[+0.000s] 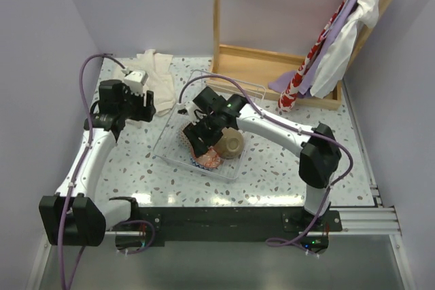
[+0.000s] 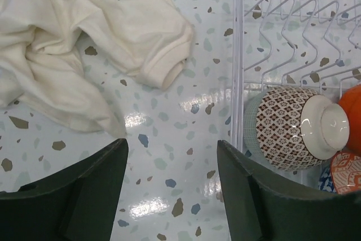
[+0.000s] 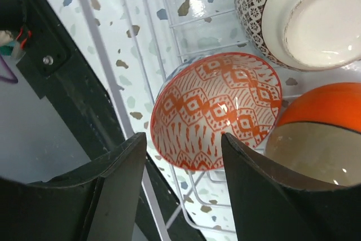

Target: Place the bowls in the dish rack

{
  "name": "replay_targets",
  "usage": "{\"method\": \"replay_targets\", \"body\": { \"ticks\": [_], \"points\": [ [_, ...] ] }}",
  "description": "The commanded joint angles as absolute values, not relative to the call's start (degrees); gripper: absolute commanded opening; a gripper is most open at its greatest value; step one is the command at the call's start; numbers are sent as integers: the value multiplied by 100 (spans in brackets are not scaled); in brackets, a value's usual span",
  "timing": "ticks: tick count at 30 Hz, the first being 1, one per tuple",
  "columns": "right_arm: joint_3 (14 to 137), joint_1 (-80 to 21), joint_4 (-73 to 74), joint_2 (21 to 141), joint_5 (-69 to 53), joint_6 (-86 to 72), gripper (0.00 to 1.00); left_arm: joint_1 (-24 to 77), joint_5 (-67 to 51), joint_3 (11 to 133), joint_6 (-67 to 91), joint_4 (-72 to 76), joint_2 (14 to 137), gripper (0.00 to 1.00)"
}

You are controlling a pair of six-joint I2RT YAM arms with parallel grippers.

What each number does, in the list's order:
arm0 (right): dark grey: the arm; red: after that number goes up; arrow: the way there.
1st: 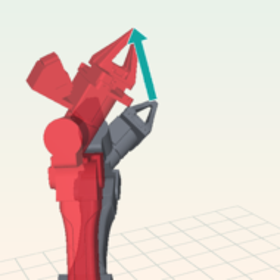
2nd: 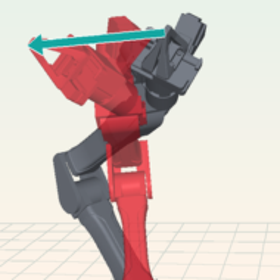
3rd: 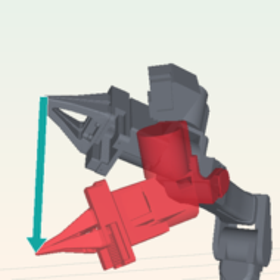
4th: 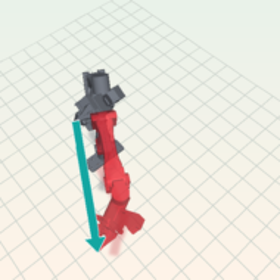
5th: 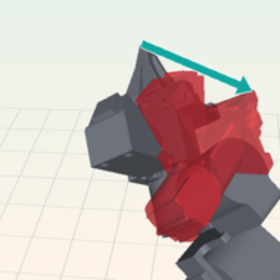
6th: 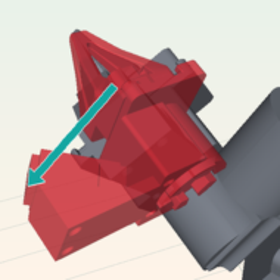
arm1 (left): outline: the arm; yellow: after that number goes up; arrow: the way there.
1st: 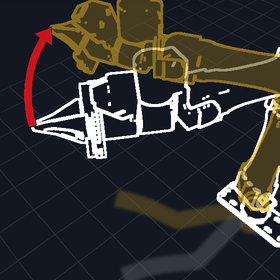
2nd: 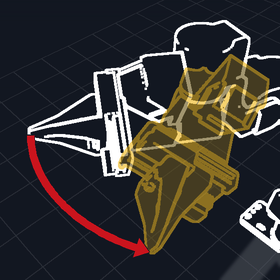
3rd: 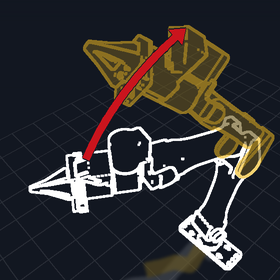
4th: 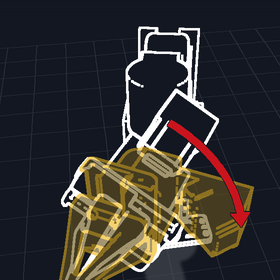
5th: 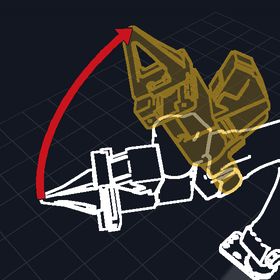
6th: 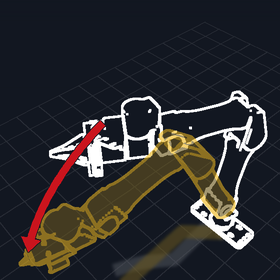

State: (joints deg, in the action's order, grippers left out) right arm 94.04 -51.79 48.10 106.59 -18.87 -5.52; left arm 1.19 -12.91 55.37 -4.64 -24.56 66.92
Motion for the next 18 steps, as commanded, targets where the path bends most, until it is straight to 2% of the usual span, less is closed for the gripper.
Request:
{"method": "replay_targets", "body": {
  "ticks": [1, 9, 18],
  "points": [
    [9755, -5142, 4667, 10959, -1415, -1344, 58, 0, -1371, 5318, -44, -2153, 6153, 70],
    [10081, -5308, 4544, 11408, -1433, -1468, 57, -334, -1714, 5019, 211, -2074, 5766, 69],
    [10432, -5361, 4781, 11338, -791, -1415, 55, -343, -1863, 4922, 298, -1934, 5739, 69]
  ]
}}
